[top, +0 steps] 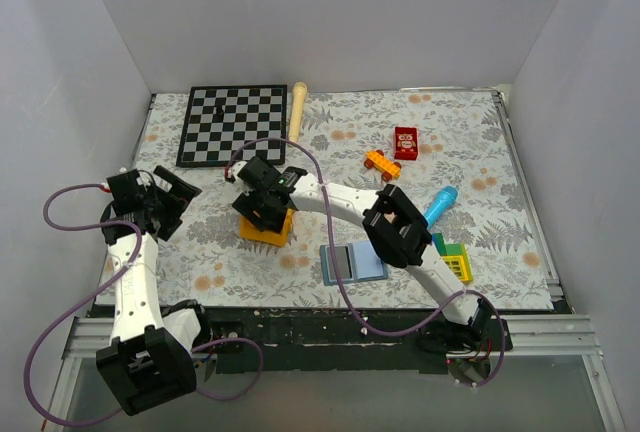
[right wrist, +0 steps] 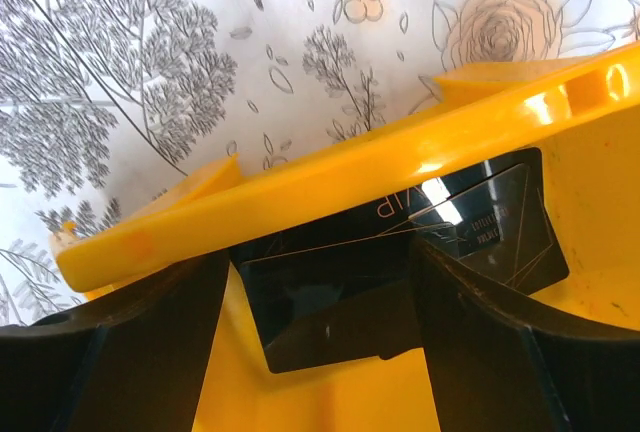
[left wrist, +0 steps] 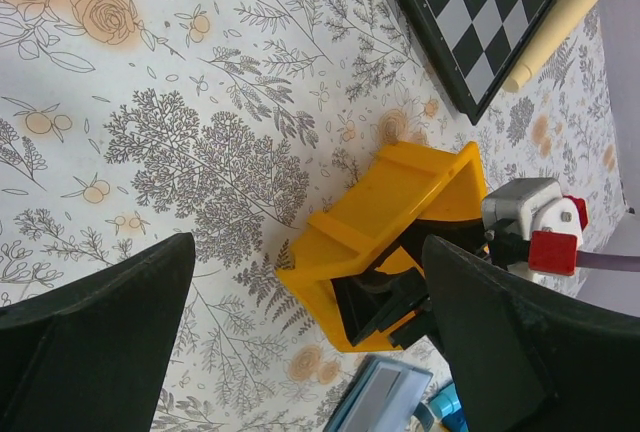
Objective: Put the credit cards into the card holder
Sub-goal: Move the storage box to the center of the board.
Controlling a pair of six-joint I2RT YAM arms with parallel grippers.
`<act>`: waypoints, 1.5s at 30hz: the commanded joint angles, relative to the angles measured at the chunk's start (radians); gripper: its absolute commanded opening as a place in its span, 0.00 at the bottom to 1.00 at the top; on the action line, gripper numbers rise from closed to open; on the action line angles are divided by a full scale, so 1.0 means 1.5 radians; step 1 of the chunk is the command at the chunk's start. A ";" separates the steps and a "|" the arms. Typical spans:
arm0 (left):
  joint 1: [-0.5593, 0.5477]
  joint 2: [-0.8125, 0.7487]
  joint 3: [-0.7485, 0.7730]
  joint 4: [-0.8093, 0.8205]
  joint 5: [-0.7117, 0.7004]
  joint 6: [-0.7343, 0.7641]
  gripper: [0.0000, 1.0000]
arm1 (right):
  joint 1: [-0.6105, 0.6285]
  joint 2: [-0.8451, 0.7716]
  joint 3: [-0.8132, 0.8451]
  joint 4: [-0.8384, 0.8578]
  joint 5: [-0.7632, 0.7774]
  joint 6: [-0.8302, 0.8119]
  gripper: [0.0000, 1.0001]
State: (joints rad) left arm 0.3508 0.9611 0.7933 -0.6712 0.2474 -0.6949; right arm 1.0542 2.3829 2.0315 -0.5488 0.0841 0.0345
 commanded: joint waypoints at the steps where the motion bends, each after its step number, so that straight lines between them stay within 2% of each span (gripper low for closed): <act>1: 0.002 -0.009 -0.004 0.008 0.018 0.006 0.98 | 0.005 -0.036 -0.058 -0.029 0.030 -0.021 0.80; 9: 0.001 -0.012 -0.016 0.020 0.033 0.007 0.98 | 0.005 -0.124 -0.196 0.027 0.072 -0.087 0.79; 19: -0.004 -0.008 -0.038 0.069 0.103 0.023 0.97 | 0.004 -0.180 -0.246 0.038 0.056 -0.134 0.75; 23: -0.032 -0.010 -0.045 0.103 0.130 0.043 0.96 | -0.013 -0.267 -0.336 0.138 0.019 -0.105 0.74; 25: -0.050 -0.014 -0.046 0.113 0.137 0.053 0.96 | -0.034 -0.328 -0.377 0.194 -0.049 -0.066 0.74; 28: -0.082 -0.013 -0.048 0.142 0.138 0.060 0.95 | -0.062 -0.421 -0.421 0.281 -0.132 0.013 0.74; 32: -0.153 0.020 -0.039 0.186 0.141 0.064 0.93 | -0.087 -0.507 -0.445 0.333 -0.186 0.076 0.75; 35: -0.246 0.071 -0.023 0.221 0.134 0.072 0.90 | -0.096 -0.566 -0.464 0.317 -0.165 0.099 0.75; 38: -0.316 0.139 0.009 0.231 0.113 0.105 0.87 | -0.107 -0.640 -0.532 0.326 -0.145 0.121 0.75; 45: -0.380 0.253 0.071 0.224 0.107 0.183 0.78 | -0.135 -0.820 -0.700 0.307 -0.106 0.163 0.75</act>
State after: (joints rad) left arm -0.1886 1.3067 0.8280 -0.3573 0.4252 -0.5087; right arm 0.8791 1.2552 1.0687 -0.0700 -0.1104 0.2192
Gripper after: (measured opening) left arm 0.800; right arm 0.753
